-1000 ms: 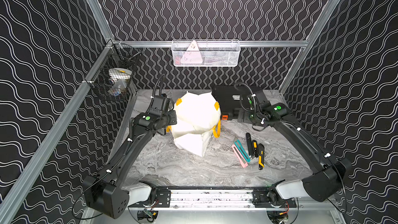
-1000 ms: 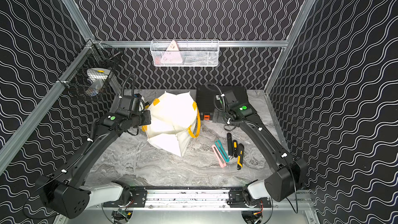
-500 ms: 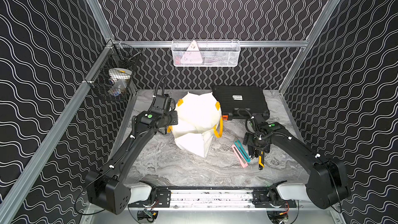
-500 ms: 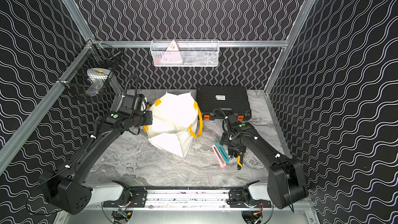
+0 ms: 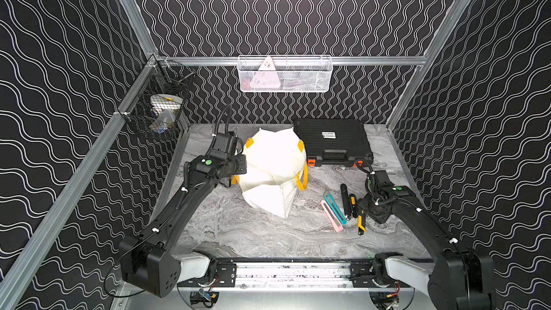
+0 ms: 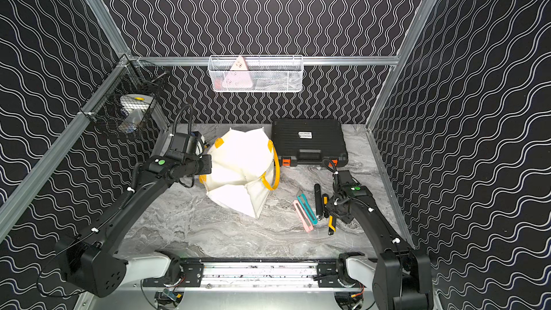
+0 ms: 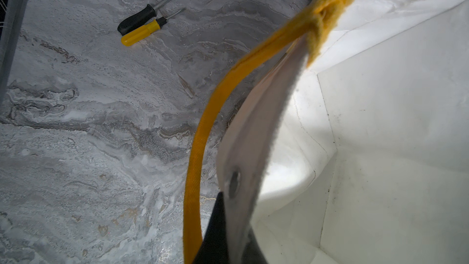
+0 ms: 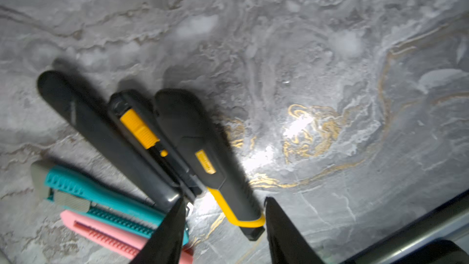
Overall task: Place the art knife into the pouch
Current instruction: Pick up the utility knife at the center of the board.
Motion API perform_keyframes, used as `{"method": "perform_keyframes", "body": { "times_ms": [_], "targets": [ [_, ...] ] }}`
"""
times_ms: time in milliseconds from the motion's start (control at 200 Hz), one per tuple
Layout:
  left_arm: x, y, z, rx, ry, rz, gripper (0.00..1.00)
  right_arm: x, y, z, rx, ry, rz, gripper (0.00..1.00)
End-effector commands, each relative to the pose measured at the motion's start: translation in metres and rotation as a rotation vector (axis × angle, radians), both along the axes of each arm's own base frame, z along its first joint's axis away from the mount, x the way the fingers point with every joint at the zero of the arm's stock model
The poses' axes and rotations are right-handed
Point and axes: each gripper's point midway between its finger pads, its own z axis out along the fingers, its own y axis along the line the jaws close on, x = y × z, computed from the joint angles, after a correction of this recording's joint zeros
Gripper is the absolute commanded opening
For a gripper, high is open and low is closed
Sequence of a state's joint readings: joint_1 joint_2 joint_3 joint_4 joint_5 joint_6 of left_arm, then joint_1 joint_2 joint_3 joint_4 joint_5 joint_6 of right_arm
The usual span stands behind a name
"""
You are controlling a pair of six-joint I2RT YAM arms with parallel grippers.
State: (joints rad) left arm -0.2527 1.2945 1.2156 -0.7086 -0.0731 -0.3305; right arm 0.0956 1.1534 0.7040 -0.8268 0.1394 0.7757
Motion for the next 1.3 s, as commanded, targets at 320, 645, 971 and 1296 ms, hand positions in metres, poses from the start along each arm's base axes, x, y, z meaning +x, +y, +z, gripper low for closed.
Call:
{"method": "perform_keyframes", "body": {
  "times_ms": [320, 645, 971, 1296],
  "targets": [
    [0.003, -0.002, 0.001, 0.005, -0.018, -0.024, 0.0, 0.01, 0.014, -0.02, 0.153, -0.031, -0.014, 0.49],
    [0.004, -0.004, -0.001, -0.002, -0.012, -0.029, 0.0, 0.007, 0.012, -0.037, 0.135, 0.035, -0.02, 0.5],
    [0.003, -0.006, -0.003, -0.008, -0.007, -0.036, 0.0, 0.011, 0.001, -0.041, 0.088, 0.063, -0.043, 0.49],
    [0.002, -0.006, -0.001, -0.01, -0.013, -0.038, 0.0, 0.028, 0.003, -0.056, 0.113, 0.096, -0.015, 0.47]
  ]
}}
